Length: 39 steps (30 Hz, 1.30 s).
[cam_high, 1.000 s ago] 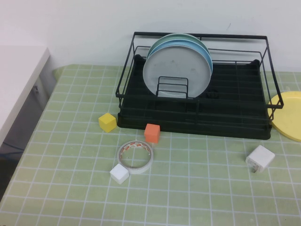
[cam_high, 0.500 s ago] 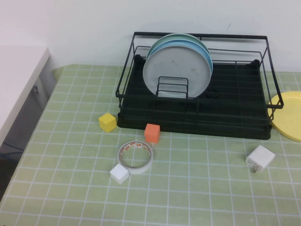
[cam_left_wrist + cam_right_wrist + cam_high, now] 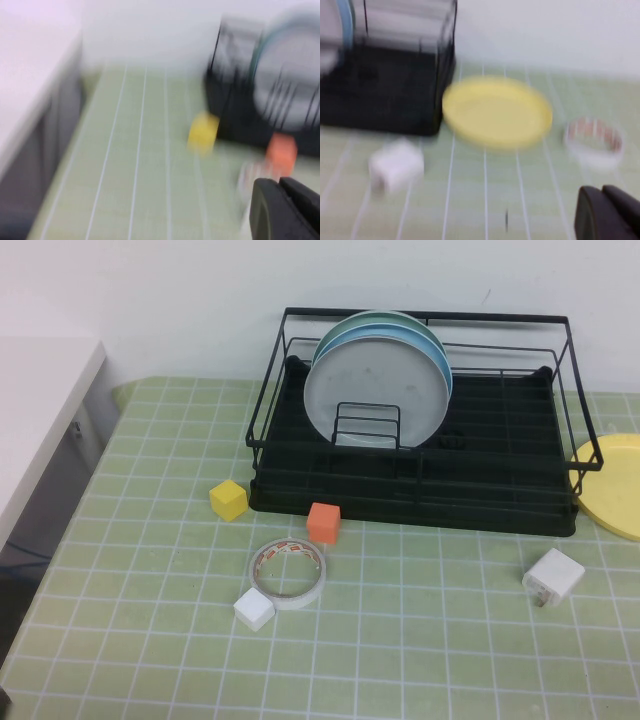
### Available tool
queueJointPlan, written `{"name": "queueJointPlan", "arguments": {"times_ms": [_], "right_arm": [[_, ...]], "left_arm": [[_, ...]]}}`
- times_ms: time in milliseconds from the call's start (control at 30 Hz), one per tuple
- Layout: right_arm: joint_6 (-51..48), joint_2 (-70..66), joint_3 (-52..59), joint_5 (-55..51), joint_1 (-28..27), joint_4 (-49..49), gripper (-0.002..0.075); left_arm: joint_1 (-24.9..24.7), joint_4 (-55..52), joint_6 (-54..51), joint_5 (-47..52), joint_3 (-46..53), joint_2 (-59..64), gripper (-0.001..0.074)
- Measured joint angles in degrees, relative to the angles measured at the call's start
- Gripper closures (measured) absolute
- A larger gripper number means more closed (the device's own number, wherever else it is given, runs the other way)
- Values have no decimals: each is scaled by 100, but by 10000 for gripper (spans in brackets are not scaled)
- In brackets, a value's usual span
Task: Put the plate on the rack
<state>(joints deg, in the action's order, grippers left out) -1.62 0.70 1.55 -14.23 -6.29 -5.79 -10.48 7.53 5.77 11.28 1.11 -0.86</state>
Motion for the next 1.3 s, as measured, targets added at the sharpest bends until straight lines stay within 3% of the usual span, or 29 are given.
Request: {"name": "queueJointPlan", "arguments": {"times_ms": [400, 800, 1000, 1133, 1300], "right_arm": [[0, 0, 0, 3576, 0, 39, 727], [48, 0, 0, 4592, 0, 717, 727], [-10, 0, -586, 3473, 0, 746, 727], [-325, -128, -1482, 2067, 0, 755, 727], [-486, -1020, -2391, 546, 0, 755, 727]], "left_arm": [[0, 395, 0, -3642, 0, 0, 738], [0, 416, 189, -4473, 0, 0, 737], [0, 526, -298, -3127, -744, 0, 737], [0, 1280, -1636, -2196, -1792, 303, 737], [0, 2692, -3079, -2009, -2505, 1267, 737]]}}
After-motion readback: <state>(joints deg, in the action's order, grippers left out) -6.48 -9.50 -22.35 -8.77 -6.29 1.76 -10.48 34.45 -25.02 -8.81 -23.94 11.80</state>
